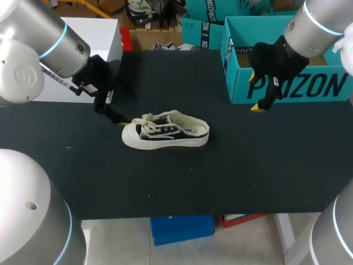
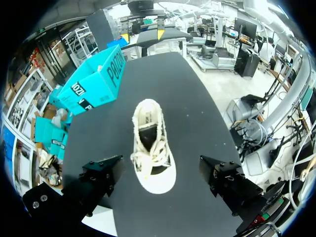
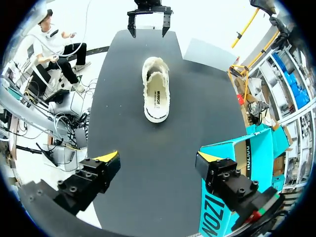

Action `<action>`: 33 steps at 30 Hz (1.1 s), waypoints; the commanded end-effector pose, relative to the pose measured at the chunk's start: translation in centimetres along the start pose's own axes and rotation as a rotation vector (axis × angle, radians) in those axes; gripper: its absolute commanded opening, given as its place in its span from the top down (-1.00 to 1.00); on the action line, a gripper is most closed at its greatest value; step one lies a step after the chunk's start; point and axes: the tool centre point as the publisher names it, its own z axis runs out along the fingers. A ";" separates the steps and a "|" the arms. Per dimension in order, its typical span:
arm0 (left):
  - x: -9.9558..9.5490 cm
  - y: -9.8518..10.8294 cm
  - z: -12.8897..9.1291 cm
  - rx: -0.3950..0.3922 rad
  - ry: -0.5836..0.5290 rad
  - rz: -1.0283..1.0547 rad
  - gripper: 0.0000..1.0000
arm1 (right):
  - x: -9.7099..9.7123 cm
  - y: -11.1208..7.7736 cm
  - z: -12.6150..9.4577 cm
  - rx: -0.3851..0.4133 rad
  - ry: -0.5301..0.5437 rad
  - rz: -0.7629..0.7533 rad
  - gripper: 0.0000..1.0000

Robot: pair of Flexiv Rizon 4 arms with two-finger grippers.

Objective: Take the shoe out of the shoebox, open the shoe tongue, remove and reinsert the insole, then place the shoe into the shoebox

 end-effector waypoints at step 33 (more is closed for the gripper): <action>0.0 0.1 0.1 0.002 -0.004 0.003 -1.00 | 1.5 5.8 12.9 -0.335 0.033 -0.179 -1.00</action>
